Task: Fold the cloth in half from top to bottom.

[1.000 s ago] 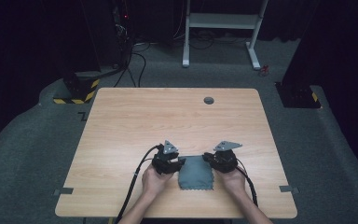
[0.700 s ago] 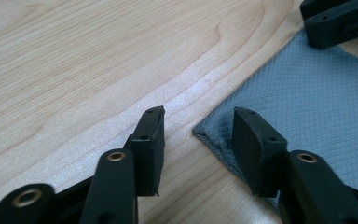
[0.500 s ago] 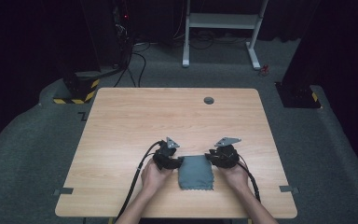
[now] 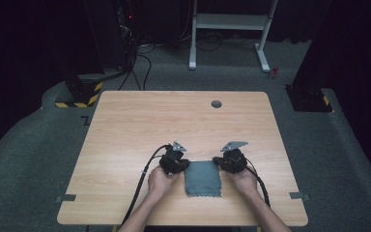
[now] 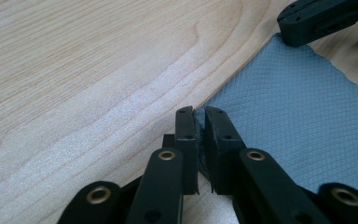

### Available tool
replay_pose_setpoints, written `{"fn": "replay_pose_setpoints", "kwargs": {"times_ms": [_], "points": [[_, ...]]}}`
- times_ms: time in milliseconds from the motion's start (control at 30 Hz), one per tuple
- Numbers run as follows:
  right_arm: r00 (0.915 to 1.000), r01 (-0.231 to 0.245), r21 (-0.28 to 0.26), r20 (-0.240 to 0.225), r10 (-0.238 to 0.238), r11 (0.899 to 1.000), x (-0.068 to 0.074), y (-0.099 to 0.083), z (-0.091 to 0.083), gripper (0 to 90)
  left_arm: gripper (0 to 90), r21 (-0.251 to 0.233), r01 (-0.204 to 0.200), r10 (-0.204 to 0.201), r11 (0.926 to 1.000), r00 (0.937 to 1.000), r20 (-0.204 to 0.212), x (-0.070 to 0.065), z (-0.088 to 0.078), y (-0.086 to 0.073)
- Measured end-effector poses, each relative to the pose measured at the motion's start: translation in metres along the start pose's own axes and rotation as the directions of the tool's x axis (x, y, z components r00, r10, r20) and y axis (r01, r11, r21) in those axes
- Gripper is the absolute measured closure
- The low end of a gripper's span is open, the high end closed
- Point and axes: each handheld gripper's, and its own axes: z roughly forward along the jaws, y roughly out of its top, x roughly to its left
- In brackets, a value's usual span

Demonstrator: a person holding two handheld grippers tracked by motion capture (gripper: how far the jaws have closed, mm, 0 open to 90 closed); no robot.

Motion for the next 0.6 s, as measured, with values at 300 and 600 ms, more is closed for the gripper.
{"fn": "replay_pose_setpoints", "kwargs": {"times_ms": [300, 600], "points": [[0.9999, 0.011, -0.018, 0.011, -0.011, 1.0, 0.0, 0.0, -0.002, 89.1, 86.8, -0.018, -0.01, 0.011, 0.9998, 0.9997, 0.023, 0.006, -0.001, 0.002], [0.9996, -0.006, -0.042, 0.028, 0.007, 0.999, -0.004, 0.009, -0.001, 89.1, 86.9, -0.03, -0.031, 0.031, 0.999, 0.9994, -0.017, 0.016, 0.002, 0.014]]}}
